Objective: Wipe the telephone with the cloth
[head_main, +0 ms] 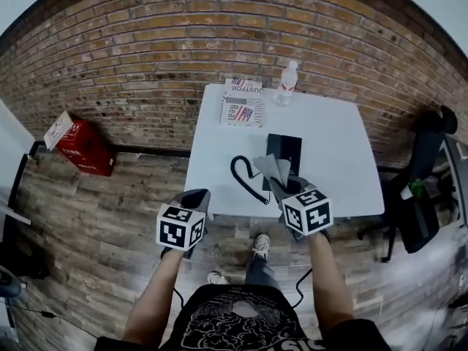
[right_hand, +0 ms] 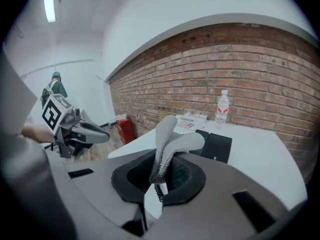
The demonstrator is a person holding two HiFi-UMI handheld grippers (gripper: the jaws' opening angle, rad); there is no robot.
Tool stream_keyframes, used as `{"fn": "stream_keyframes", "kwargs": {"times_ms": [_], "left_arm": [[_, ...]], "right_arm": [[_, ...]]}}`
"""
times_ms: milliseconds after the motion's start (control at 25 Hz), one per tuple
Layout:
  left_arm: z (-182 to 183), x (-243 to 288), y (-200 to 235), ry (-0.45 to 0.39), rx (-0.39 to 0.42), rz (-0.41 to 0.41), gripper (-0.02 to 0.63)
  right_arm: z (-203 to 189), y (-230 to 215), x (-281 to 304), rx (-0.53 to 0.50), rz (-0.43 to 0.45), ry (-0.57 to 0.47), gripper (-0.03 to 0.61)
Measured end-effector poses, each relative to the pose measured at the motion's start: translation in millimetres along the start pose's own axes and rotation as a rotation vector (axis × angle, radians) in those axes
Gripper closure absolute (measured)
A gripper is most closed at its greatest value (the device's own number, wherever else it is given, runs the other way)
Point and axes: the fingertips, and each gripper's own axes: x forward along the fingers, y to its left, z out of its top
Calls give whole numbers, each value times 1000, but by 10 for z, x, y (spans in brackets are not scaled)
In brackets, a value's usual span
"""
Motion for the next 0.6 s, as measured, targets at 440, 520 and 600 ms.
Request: {"fn": "stream_keyframes", "kwargs": {"times_ms": [440,520,600], "left_arm": [[583,-11,-190,-79,89,-16,607],[662,-16,-199,-96,94,-12,607],[731,-9,-201,-111,92,-8,607]], "right_arm": [[381,-366,-794,42,-166,-166,566],[442,-427,-902,43,-192,-193,567],[494,-477,-977,39,-210,-214,568]]}}
